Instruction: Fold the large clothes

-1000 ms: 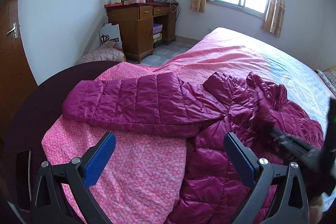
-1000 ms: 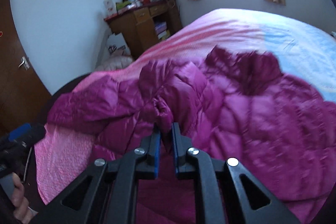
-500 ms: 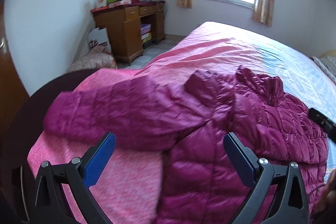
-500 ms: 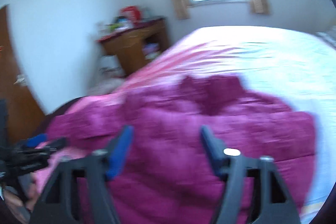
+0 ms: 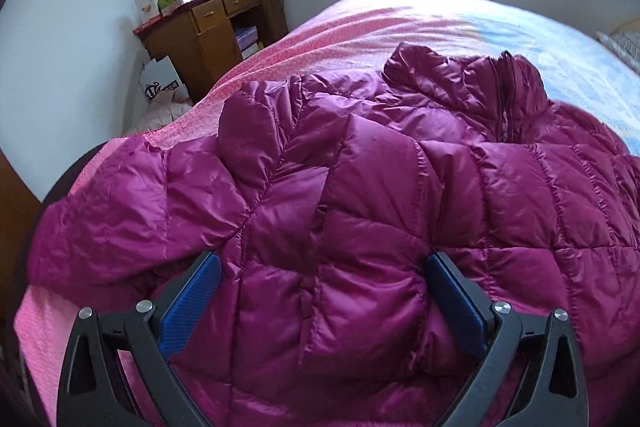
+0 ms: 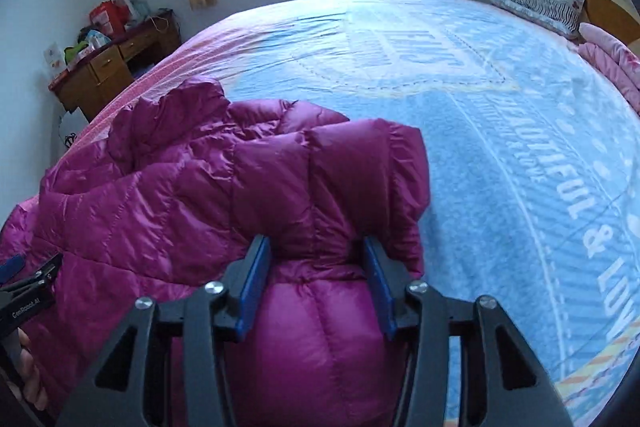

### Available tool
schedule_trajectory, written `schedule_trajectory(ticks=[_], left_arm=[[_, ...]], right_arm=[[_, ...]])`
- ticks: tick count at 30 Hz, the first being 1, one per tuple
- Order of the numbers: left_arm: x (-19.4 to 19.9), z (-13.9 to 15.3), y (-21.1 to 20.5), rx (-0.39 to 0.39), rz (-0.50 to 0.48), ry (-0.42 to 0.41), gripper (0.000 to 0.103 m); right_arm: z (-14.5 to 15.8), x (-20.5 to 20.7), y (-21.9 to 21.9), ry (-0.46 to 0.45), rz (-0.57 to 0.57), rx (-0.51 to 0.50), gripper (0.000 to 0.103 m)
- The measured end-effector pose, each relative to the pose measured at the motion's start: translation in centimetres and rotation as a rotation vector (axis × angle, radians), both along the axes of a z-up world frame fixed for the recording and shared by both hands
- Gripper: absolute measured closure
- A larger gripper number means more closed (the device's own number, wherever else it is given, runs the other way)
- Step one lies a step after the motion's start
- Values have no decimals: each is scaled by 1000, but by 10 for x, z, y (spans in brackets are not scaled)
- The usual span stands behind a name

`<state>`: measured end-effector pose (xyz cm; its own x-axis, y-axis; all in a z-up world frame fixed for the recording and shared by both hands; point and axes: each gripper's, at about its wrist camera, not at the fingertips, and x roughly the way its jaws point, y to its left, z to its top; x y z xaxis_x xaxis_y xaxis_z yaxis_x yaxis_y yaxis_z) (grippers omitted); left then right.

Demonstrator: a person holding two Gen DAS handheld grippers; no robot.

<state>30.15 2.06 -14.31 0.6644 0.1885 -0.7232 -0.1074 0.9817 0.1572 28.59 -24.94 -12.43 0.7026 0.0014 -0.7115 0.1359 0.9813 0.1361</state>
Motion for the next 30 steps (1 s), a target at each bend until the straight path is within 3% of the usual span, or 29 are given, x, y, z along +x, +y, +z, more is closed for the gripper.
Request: schedule_trajectory(ticks=[3,5,8,9,11,17,19,22,26,30], left_arm=[[1,0,5,-19,-9,-7,1],[-3,7,13,-40,-7,-7,1],[-26,28,48,-160,43,-81,1],[-33,32,59,-188,70,-102,1],[-50,44,100,-233,177,-156,1],[-92,60,237,-248,610,-259,1],[-95,58,274,-242,727,-239,1],[-87,51,316,-217,827,-195,1],[-69,38,345,-291,819,-149,1],[-54,20,349,-369,842,-91,1]], right_arm=[[1,2,15,-12,21,-77,32],[-1,4,21,-10,22,-121,29],[-7,-1,13,-25,24,-85,27],[-7,-2,9,-33,31,-57,22],[-7,-1,4,-45,44,-20,18],[-7,-4,7,-52,41,-26,17],[-7,-4,8,-53,41,-22,17],[-8,-5,9,-54,40,-20,17],[-9,-4,9,-52,38,-27,16],[-10,-3,9,-50,32,-31,16]])
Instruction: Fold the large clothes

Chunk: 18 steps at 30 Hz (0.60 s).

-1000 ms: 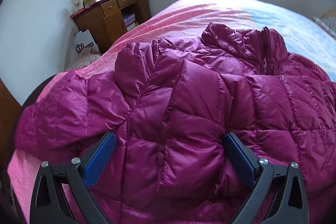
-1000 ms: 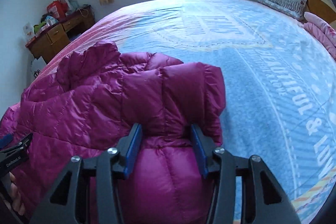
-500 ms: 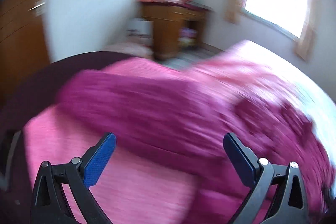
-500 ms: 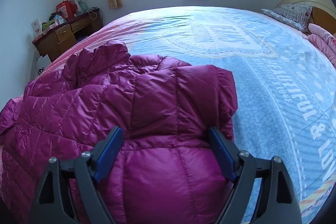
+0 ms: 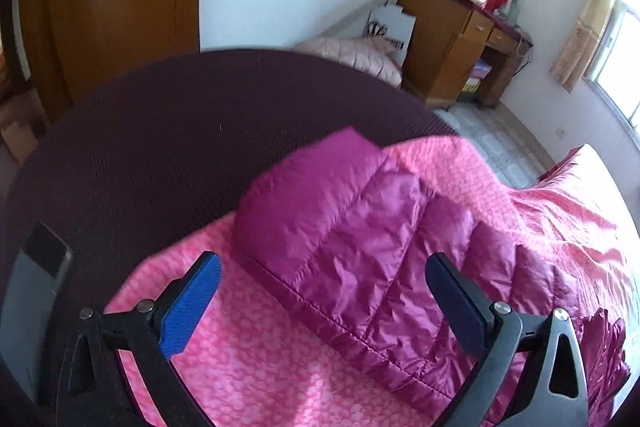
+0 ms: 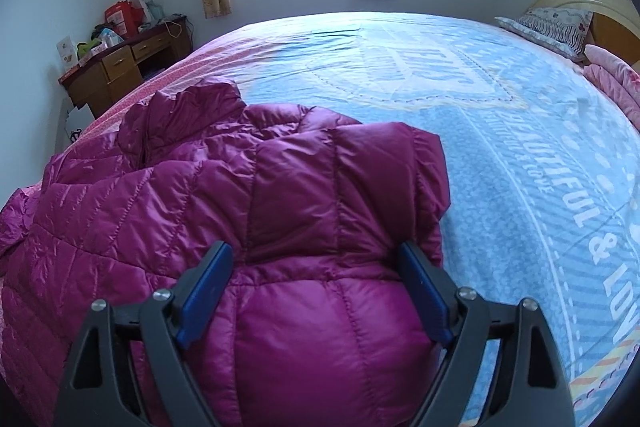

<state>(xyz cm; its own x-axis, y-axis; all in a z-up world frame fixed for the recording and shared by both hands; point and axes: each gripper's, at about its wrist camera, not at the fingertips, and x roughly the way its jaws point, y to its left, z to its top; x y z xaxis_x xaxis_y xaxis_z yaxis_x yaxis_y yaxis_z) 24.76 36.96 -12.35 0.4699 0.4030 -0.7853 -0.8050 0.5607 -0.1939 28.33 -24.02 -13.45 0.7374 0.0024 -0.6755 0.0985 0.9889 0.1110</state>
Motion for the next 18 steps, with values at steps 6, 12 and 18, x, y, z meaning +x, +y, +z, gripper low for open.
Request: schedule_trajectory(ticks=[6,12,18], left_arm=[[-3,-14,-8,10,40,30,37],[-4,-14,-4,-12,45,-15,77],[-5,5,-13,63,15,-64,94]], right_arm=[[-1,0,0,0,-1,-2,15],[0,0,0,0,-1,-2,15],[0,0,-1,-1,0,-1,15]])
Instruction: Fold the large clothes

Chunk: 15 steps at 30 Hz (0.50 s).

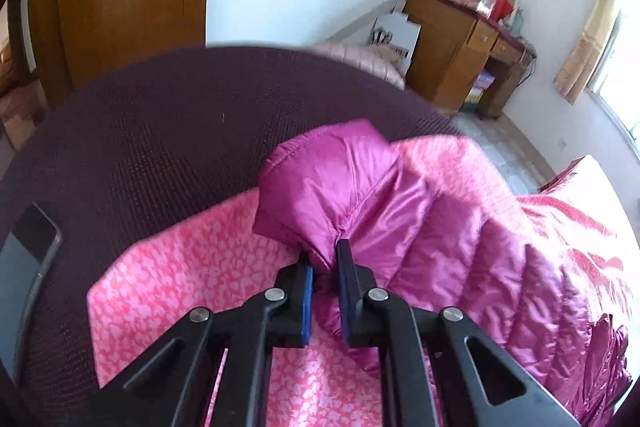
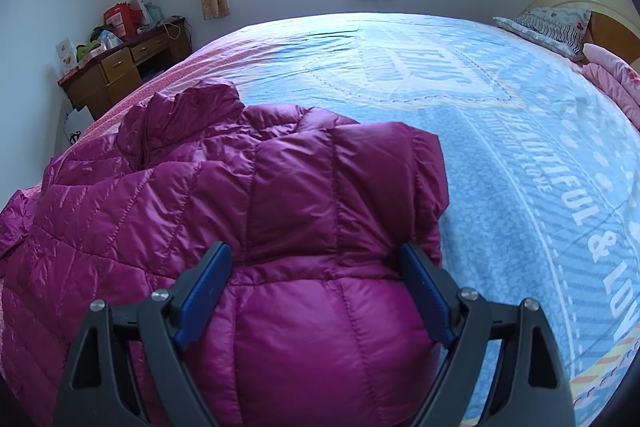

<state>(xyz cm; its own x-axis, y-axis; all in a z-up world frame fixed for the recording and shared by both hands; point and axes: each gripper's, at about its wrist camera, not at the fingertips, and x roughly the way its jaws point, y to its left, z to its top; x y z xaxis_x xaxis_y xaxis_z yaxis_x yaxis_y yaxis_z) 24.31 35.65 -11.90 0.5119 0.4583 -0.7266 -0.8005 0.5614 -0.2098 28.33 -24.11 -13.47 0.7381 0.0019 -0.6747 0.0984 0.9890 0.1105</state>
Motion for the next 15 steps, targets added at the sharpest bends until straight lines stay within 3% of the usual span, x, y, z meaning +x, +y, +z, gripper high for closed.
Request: schedule_trajectory(ticks=[3,7,10,15], left_arm=[[-1,26,-16,86,-33,-41,96],[8,80,-65,240,-176,-140,96],[14,123,-133,372,-351,-237,96],[12,148,-245,460,-674,-346,96]], right_arm=[[0,0,0,-3,-1,5,15],[0,-1,0,-10,-3,13,15],[-1,-1,-1,-15,-4,21,15],[-1,-2,-3,-23,-3,35,15]])
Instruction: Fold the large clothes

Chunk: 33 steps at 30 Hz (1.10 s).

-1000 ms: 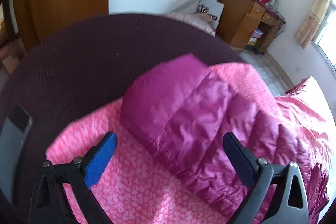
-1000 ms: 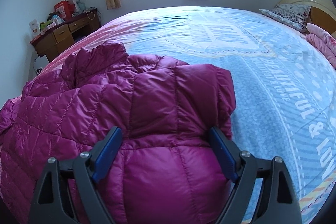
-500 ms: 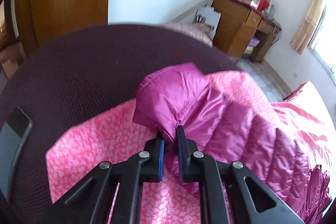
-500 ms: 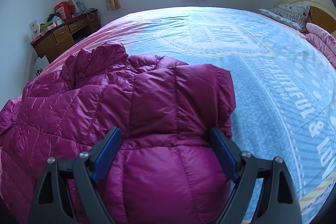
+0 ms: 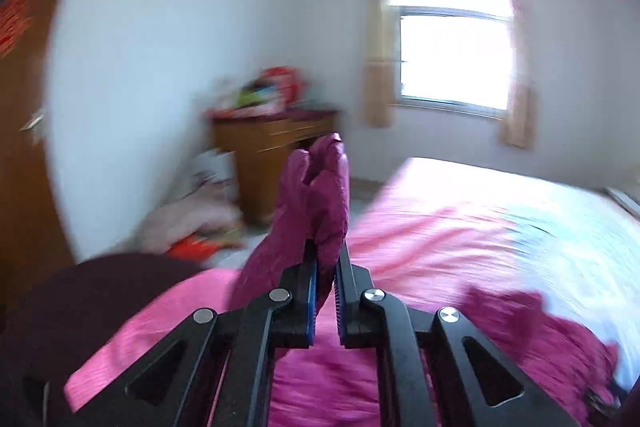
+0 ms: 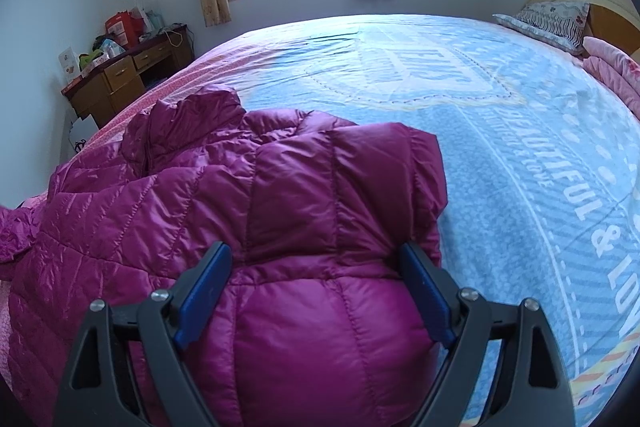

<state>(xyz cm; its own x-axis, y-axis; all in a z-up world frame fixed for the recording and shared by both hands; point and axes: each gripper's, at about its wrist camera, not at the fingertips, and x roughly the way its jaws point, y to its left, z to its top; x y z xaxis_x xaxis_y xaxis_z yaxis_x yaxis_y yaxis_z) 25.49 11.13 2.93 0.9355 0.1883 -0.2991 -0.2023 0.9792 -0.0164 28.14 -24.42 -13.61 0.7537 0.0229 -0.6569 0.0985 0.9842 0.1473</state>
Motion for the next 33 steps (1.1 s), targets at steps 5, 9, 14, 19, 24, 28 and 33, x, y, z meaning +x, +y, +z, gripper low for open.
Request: schedule_trajectory(ticks=[5,9,14,19,24,28,33], left_arm=[[-2,-28,-98,94,-238,54,96],[5,-75,-157,154,-341,176,96],[27,-132,-204,222,-352,327,96],[23,-170,-220,288,-333,377,96],[16,-173,-223,324,-334,411,93],[-2,-169,-215,317,-340,433,60],[-30,-158,-179,193,-361,473,22]], right_arm=[[0,-1,-3,-9,2,19,15],[0,-2,-3,-15,3,29,15],[-1,-2,-3,-16,4,30,14],[-1,-2,-3,-16,4,29,14],[-1,-2,-2,-14,5,25,13],[-1,-1,-2,-11,4,22,13],[-1,0,-2,-1,12,25,9]])
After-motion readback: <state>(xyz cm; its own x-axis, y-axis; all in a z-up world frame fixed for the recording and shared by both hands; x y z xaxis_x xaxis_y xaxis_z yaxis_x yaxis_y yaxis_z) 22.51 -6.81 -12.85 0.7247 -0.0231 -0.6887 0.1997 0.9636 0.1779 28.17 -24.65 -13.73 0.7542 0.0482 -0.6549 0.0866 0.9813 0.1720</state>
